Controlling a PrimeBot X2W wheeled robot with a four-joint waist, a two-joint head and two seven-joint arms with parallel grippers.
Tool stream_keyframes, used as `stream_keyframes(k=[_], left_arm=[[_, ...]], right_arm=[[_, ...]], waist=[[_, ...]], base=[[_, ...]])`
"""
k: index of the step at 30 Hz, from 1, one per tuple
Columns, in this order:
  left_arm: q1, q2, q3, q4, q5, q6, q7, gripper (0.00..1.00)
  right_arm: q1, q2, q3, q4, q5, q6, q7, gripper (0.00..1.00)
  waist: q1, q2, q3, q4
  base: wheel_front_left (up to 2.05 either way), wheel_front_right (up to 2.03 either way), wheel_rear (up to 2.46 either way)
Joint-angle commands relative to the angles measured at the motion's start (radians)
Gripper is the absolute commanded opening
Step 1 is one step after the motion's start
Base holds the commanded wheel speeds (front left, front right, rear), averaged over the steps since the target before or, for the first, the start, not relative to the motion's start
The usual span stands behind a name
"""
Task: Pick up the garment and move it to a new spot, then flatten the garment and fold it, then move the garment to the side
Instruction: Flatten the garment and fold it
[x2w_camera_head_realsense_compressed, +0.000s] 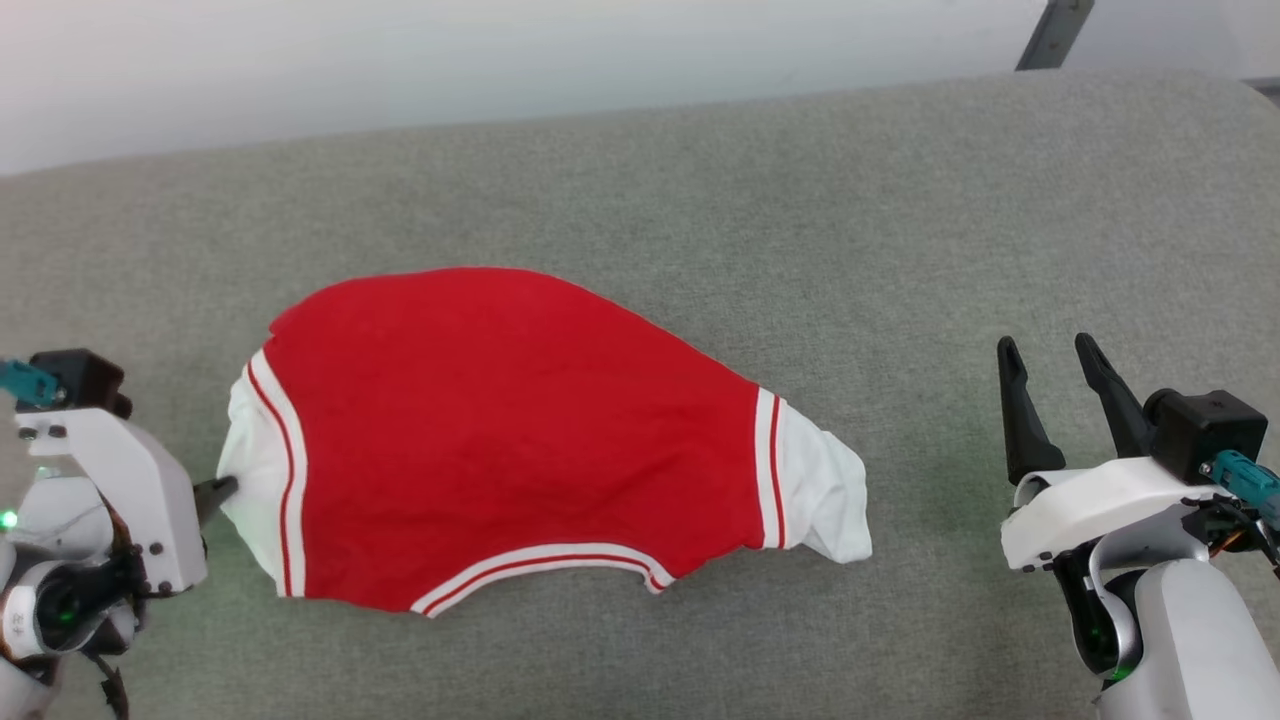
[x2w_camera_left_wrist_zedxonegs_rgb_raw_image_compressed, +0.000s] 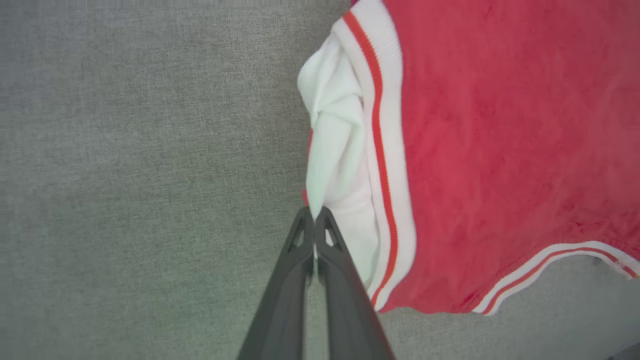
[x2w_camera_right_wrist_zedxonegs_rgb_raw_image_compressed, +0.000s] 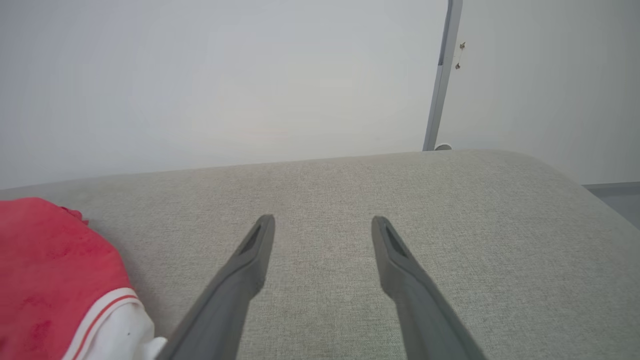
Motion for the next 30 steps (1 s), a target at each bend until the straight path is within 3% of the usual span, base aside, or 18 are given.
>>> stream_keyframes(k=[1, 5, 14, 19, 22, 23, 25, 26, 27, 28, 30], left_arm=[[0.005, 0.004, 0.001, -0.02, -0.002, -0.001, -0.002, 0.0], [-0.019, -0.004, -0.021, -0.112, 0.025, 0.002, 0.007, 0.0], [-0.097, -0.102, -0.132, -0.32, 0.079, -0.004, 0.072, 0.0], [-0.114, -0.162, -0.201, -0.32, 0.104, -0.028, 0.09, 0.0], [-0.112, -0.19, -0.242, -0.276, 0.125, -0.065, 0.075, 0.02], [-0.109, -0.201, -0.246, -0.257, 0.12, -0.074, 0.07, 0.22], [-0.118, -0.206, -0.261, -0.226, 0.132, -0.098, 0.059, 0.37], [-0.126, -0.207, -0.265, -0.216, 0.138, -0.107, 0.055, 0.6], [-0.126, -0.207, -0.265, -0.216, 0.138, -0.107, 0.055, 0.6], [-0.13, -0.21, -0.263, -0.203, 0.133, -0.114, 0.048, 1.0], [-0.142, -0.207, -0.257, -0.194, 0.127, -0.124, 0.044, 1.0]], right_arm=[[0.021, -0.007, -0.001, -0.001, -0.003, -0.001, 0.003, 1.0], [0.021, -0.006, 0.005, -0.001, 0.0, -0.001, 0.005, 1.0], [0.024, -0.002, 0.028, 0.004, 0.017, -0.001, 0.011, 1.0], [0.011, 0.001, 0.032, 0.008, 0.025, -0.001, 0.006, 1.0], [0.002, 0.002, 0.034, 0.014, 0.028, -0.001, 0.002, 1.0], [0.0, 0.003, 0.036, 0.016, 0.03, -0.001, 0.001, 1.0], [-0.002, 0.004, 0.039, 0.023, 0.032, -0.001, -0.001, 1.0], [-0.004, 0.005, 0.04, 0.025, 0.032, -0.001, -0.002, 1.0], [-0.004, 0.005, 0.04, 0.025, 0.032, -0.001, -0.002, 1.0], [-0.005, 0.005, 0.039, 0.027, 0.032, -0.001, -0.004, 1.0], [-0.004, 0.006, 0.037, 0.028, 0.031, -0.001, -0.007, 1.0]], waist=[[0.0, -0.0001, -0.01, 0.008], [0.0, -0.0001, -0.019, 0.009], [0.0, -0.0001, -0.014, -0.01], [0.0, -0.0001, 0.002, -0.028], [0.0, -0.0001, 0.011, -0.037], [0.0, -0.0001, 0.014, -0.04], [0.0, -0.0001, 0.017, -0.044], [0.0, -0.0001, 0.018, -0.046], [0.0, -0.0001, 0.018, -0.046], [0.0, -0.0001, 0.02, -0.047], [0.0, -0.0001, 0.022, -0.048]], base=[[0.0, 0.0, 0.0], [0.0, 0.0, 0.0], [0.0, 0.0, 0.0], [0.0, 0.0, 0.0], [0.0, 0.0, 0.0], [0.0, 0.0, 0.0], [0.0, 0.0, 0.0], [0.0, 0.0, 0.0], [0.0, 0.0, 0.0], [0.0, 0.0, 0.0], [0.0, 0.0, 0.0]])
